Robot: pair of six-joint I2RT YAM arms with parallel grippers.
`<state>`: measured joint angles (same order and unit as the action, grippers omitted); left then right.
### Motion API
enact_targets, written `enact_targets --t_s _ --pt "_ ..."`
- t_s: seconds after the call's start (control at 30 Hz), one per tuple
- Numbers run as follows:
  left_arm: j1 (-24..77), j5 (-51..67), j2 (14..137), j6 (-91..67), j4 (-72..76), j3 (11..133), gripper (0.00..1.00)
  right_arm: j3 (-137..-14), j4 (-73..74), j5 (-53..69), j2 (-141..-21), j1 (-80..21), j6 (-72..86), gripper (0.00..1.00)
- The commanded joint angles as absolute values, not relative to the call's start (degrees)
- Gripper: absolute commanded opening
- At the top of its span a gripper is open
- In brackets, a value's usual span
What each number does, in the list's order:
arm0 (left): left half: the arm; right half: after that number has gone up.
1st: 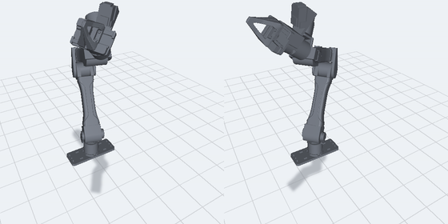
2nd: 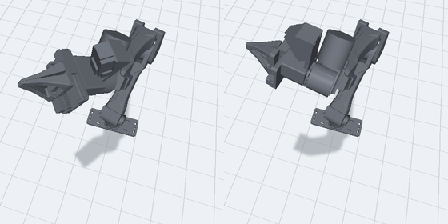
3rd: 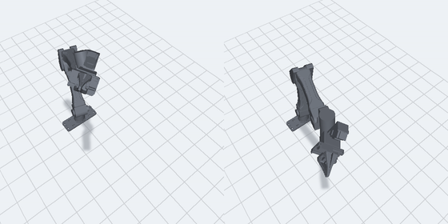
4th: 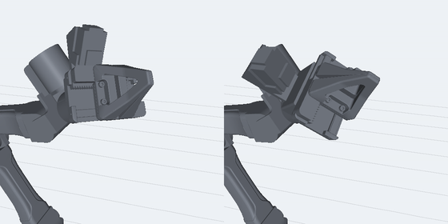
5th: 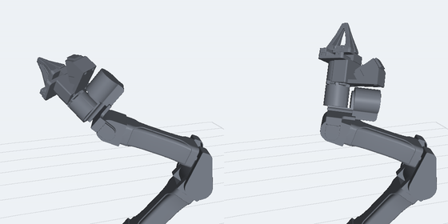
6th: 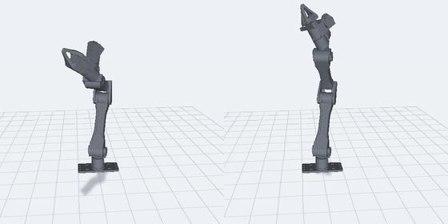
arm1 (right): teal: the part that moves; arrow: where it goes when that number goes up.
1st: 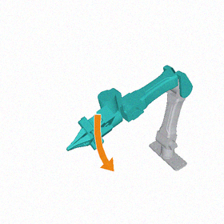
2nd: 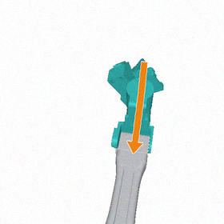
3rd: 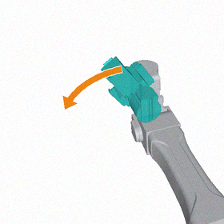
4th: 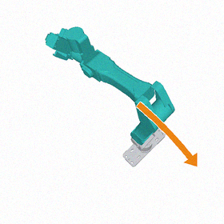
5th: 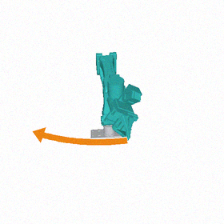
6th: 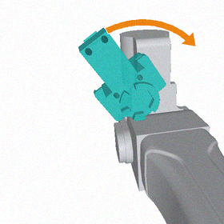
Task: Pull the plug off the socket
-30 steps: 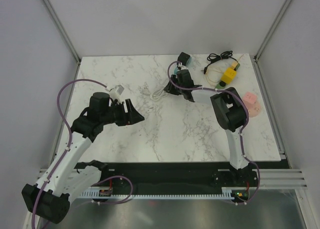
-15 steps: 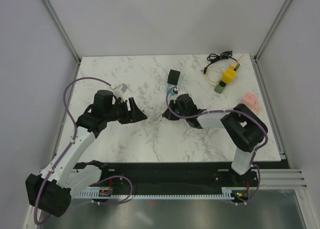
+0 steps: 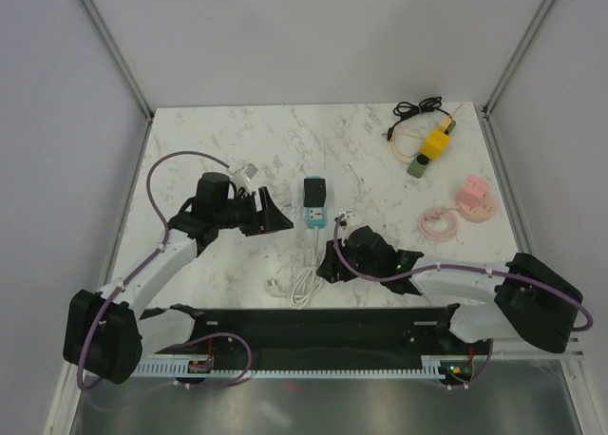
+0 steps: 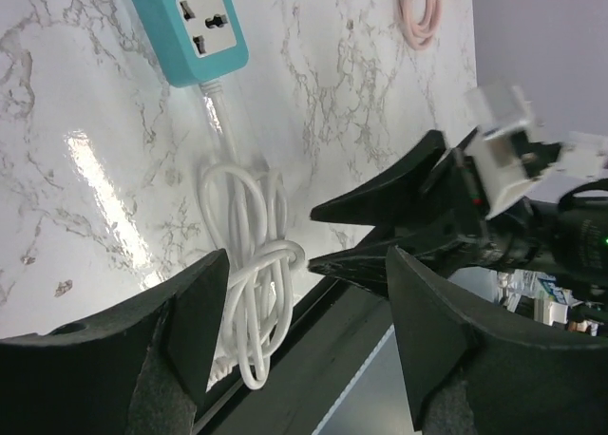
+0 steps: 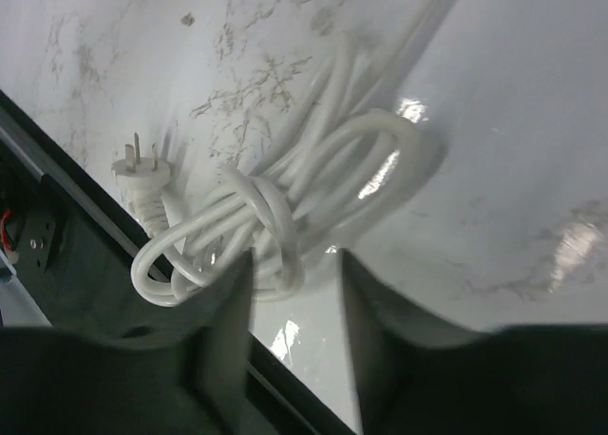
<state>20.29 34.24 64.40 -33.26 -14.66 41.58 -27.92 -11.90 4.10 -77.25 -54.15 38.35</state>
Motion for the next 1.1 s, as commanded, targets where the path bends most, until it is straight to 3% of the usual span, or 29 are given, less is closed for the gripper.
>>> enact_targets --t_s 0.0,0.1,0.13,0.23,0.57,1.07 --pt "21.0 36.9 66.6 -36.6 -6.4 41.0 0.75 -31.0 -0.3 -7.7 -69.6 -54.0 35.0 0.61" --pt "21.3 37.4 70.0 -36.8 -4.1 43.4 0.87 -33.0 1.1 -11.6 -66.2 -51.8 31.7 0.91" --pt "21.4 37.4 72.3 -36.7 -4.0 45.5 0.89 -34.1 0.8 -11.4 -66.3 -50.5 30.9 0.94" --pt "21.4 37.0 76.1 -37.6 -3.7 49.1 0.96 -36.7 -3.0 -6.7 -70.5 -45.0 29.4 0.94" --pt "21.3 38.0 92.5 -40.1 7.0 54.4 0.96 -39.2 -25.4 9.5 -86.0 -33.8 31.5 0.88" --pt "21.2 36.1 104.1 -36.9 9.1 61.3 0.9 -37.3 -40.6 17.9 -96.4 -30.6 32.4 0.79"
